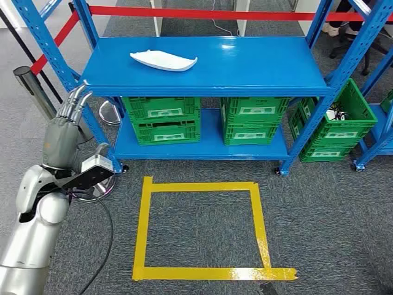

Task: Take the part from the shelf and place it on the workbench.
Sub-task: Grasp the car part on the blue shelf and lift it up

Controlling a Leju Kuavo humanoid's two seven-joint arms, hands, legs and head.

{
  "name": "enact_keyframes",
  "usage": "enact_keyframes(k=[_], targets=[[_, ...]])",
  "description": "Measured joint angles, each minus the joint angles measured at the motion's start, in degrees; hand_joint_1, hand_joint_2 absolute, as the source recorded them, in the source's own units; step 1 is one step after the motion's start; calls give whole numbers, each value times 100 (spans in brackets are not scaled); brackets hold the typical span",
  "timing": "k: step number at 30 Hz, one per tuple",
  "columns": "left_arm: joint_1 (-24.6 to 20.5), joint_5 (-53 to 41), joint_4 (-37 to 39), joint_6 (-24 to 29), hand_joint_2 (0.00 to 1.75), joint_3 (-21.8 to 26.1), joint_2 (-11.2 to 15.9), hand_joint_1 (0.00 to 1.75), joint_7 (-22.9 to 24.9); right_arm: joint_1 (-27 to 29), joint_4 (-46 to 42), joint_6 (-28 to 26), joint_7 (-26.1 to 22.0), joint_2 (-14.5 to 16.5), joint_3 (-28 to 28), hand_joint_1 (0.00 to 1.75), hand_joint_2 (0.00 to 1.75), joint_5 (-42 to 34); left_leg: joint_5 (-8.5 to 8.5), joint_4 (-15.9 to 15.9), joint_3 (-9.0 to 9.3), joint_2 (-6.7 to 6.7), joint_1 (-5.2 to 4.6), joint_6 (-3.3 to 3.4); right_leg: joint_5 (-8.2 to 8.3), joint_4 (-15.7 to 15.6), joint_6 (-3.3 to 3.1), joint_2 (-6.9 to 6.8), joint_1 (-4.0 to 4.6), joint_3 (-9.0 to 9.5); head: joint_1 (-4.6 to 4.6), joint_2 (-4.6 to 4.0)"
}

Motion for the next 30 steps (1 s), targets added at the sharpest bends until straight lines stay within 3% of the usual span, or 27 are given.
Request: enact_keyframes(k=[10, 21, 26, 29, 30], targets=[[-863, -1238, 660, 7, 0, -793, 272, 0, 355, -62, 0, 356, 215, 2, 115, 0, 175, 48, 0, 2, -2, 1, 0, 0, 0, 0, 0, 1, 0, -1, 0, 0], [-1823, -2063, 1831, -554, 0, -1679, 462, 0, 563, -83, 5, 910, 519, 4, 194, 0, 175, 44, -4, 34, -14, 1, -8, 7, 11, 0, 14, 1, -13, -3, -1, 0], [-2019, -1963, 2136, -762, 0, -1867, 485, 0, 559, -81, 15, 1027, 663, 20, 217, 0, 175, 42, -13, 87, -56, 1, -21, 45, 37, -11, 59, 3, -28, -17, -3, 0], [-2132, -1890, 2233, -803, 0, -1929, 483, 0, 542, -85, 19, 1023, 721, 24, 221, 0, 175, 63, 73, -48, -9, 29, 4, 149, -8, 24, 115, -9, -18, -73, 9, 0], [-2163, -1846, 2262, -814, 0, -1946, 479, 0, 539, -90, 21, 974, 746, 24, 227, 0, 131, 98, 107, -103, 11, 43, 19, 187, -105, 207, 126, -18, -14, -182, 19, 0]])
